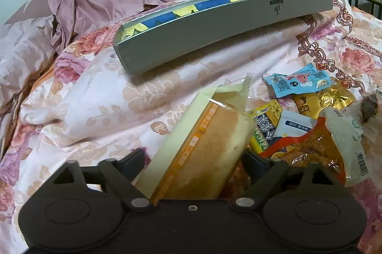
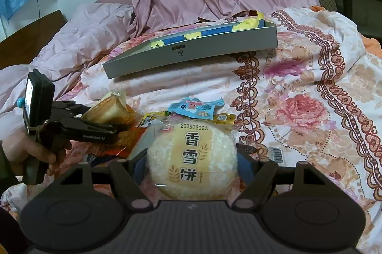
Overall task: Organize snacks
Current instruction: 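Grasp the bread loaf bag with the left gripper while the right gripper carries the rice cake, then carry both bags into the grey tray and open both grippers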
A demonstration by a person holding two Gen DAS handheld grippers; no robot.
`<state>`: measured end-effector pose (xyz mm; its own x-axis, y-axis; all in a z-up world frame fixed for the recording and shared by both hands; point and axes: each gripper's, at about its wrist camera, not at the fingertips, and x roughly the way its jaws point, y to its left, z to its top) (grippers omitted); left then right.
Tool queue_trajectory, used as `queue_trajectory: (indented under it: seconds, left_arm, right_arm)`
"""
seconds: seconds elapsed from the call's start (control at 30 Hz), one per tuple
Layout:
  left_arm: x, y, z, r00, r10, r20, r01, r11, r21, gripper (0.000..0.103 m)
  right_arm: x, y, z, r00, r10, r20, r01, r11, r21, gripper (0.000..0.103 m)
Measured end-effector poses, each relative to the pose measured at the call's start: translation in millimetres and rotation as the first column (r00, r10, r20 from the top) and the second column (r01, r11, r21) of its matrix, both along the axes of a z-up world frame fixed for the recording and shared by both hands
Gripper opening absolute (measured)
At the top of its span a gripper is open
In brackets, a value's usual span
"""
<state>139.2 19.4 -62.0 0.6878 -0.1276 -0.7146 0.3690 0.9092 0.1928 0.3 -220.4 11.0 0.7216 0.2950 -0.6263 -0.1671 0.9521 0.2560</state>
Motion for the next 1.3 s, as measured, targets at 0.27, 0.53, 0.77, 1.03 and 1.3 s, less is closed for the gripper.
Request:
queue_trajectory:
  seconds: [0.27, 0.53, 0.77, 1.03, 1.3]
  left_arm:
    - [-7, -10, 1, 1.0, -0.014, 0.027, 0.013, 0.999, 0.042, 0.06]
    - [-12, -6, 14, 0.998, 0.055, 0.037, -0.056, 0.998, 0.024, 0.054]
    - [-32, -13, 34, 0.994, 0.06, 0.087, -0.058, 0.998, -0.033, 0.053]
    - [-55, -16, 61, 0.982, 0.109, 0.155, -0.084, 0.984, -0.158, 0.053]
    - [-56, -15, 78, 0.968, 0.146, 0.203, -0.101, 0.971, -0.216, 0.053]
  right_arm:
    - [-1, 2, 2, 1.0, 0.005, 0.014, -0.005, 1.0, -0.001, 0.078]
    - [0, 4, 6, 0.999, 0.004, 0.035, -0.003, 1.0, -0.008, 0.077]
    - [-1, 15, 12, 0.998, 0.024, 0.066, -0.022, 0.999, -0.025, 0.077]
    - [-9, 25, 26, 0.99, 0.046, 0.136, -0.039, 0.998, -0.058, 0.077]
    - [-5, 28, 37, 0.983, 0.049, 0.178, -0.036, 0.996, -0.077, 0.077]
